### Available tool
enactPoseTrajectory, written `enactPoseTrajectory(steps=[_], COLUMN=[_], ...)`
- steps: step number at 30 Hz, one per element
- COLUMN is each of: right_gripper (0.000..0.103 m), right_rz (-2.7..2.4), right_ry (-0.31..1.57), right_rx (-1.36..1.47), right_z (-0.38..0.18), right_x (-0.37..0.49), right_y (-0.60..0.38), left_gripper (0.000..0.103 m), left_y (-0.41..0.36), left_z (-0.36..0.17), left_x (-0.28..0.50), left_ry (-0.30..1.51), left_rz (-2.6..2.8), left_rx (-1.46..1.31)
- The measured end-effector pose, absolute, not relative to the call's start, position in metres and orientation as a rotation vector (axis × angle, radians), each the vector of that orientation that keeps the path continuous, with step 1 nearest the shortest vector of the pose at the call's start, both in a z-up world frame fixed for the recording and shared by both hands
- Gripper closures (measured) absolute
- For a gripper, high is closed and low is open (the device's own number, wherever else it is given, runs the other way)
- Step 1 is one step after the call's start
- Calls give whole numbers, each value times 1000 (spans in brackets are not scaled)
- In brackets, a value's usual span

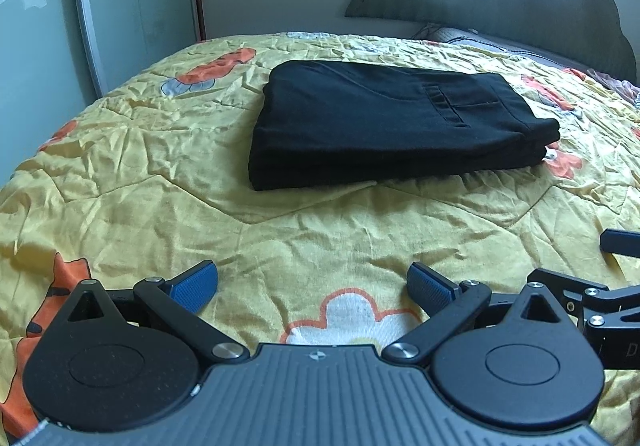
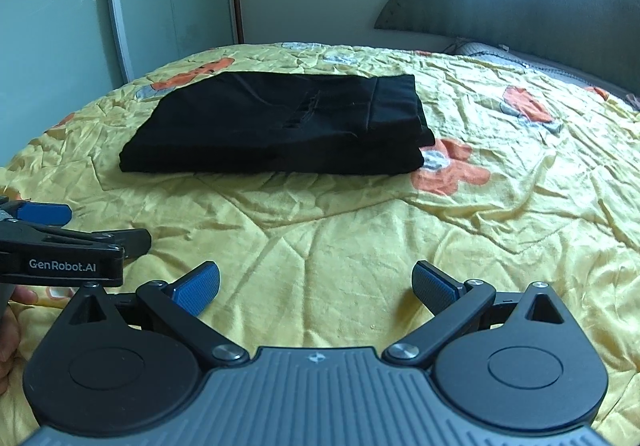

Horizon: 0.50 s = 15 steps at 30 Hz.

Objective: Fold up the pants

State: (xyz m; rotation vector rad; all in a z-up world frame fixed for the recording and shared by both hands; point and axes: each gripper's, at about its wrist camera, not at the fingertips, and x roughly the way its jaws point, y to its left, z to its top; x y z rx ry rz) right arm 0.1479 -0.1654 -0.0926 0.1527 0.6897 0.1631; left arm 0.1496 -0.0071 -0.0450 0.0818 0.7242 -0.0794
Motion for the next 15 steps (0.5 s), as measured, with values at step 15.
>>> enactPoseTrajectory(steps=[15], right_gripper=[0], right_rz=[169], right_ry=[690], right_rx=[141], right_z=[-99], right_x=[147], right_y=[-164], left_gripper=[1], left_y=[-8], left_z=[-47], left_x=[150], left_ry=[714], left_rz=[-75], left_rx=[78])
